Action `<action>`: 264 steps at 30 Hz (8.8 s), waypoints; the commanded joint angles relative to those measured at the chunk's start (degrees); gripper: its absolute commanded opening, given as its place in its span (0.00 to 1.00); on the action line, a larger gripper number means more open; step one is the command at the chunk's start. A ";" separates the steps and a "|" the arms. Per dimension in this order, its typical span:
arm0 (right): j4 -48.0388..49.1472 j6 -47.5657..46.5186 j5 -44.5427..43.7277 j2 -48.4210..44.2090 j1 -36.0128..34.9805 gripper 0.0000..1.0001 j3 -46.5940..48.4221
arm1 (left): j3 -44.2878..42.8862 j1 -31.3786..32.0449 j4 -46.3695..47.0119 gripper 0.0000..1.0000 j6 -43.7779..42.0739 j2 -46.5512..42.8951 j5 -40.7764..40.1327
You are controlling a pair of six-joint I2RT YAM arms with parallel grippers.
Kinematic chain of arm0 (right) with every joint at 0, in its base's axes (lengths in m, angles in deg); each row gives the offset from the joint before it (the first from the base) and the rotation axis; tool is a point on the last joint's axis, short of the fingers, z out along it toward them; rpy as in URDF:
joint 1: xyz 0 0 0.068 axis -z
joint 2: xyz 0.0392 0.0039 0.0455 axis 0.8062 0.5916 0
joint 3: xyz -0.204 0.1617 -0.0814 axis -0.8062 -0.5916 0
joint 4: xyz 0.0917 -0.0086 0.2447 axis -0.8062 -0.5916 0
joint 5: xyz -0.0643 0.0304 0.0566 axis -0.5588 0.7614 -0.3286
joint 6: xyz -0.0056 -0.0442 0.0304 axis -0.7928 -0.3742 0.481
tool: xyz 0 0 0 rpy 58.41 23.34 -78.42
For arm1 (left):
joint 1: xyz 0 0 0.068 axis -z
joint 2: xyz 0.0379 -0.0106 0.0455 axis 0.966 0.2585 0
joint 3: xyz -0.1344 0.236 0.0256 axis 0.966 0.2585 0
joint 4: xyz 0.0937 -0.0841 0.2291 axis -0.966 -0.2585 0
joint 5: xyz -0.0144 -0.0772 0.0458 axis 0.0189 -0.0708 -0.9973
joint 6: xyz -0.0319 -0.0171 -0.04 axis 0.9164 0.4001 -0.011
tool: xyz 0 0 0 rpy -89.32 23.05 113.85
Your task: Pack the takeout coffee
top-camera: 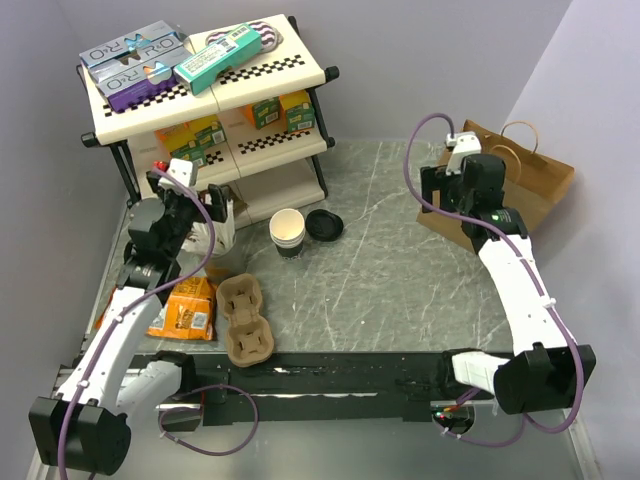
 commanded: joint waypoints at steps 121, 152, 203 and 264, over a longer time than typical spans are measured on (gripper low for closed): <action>-6.81 -8.02 23.85 2.11 -6.91 1.00 2.26 | -43.76 23.64 -47.68 0.01 -16.29 40.42 -2.60; 19.82 43.31 48.81 41.39 -19.21 1.00 21.23 | -33.38 19.07 -39.76 0.01 -11.29 34.43 4.42; 14.73 45.52 41.60 55.37 -24.31 0.98 28.89 | -35.58 17.84 -39.50 0.01 -9.97 32.32 3.11; 14.73 37.08 43.18 39.37 -16.31 0.99 20.98 | -16.33 18.63 -24.03 0.28 -8.03 25.12 3.10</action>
